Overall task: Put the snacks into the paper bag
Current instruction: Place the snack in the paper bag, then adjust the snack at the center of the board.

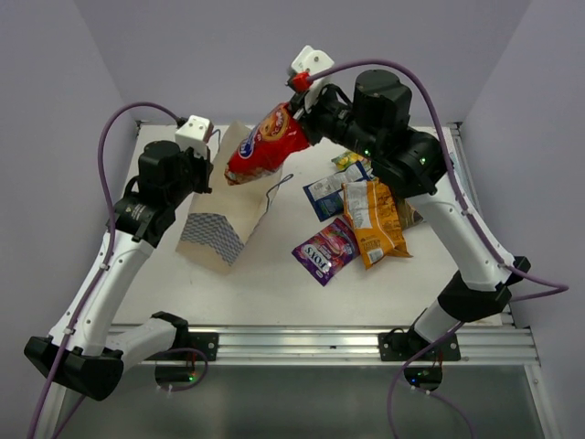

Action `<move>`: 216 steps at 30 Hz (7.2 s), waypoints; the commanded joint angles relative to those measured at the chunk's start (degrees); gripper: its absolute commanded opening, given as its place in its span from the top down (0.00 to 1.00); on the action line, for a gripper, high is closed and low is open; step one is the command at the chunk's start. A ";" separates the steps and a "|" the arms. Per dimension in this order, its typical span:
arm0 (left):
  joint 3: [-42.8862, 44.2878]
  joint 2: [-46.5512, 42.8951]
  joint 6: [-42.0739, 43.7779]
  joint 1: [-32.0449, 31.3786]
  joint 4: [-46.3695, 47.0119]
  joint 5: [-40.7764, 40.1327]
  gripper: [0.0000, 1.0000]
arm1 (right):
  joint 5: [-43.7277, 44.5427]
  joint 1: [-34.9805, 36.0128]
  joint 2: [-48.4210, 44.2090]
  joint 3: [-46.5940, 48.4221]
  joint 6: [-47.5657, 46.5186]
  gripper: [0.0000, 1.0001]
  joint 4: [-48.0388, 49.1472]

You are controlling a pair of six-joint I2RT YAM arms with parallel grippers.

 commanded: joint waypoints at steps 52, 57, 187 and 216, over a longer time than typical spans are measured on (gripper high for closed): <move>-5.64 -7.07 -4.06 -0.44 7.19 2.70 1.00 | -5.57 11.57 6.87 -33.00 11.19 1.00 25.33; -5.02 -7.07 -4.85 -0.44 6.23 2.61 1.00 | -3.45 11.75 7.49 -37.04 13.55 1.00 29.29; -15.65 -11.55 -1.07 -0.44 13.08 -4.33 1.00 | -16.08 -70.78 9.86 -54.09 39.31 0.03 22.79; -15.57 -10.93 -1.60 -0.44 13.26 -3.28 1.00 | -9.17 -67.62 -17.12 -82.83 51.09 0.05 38.04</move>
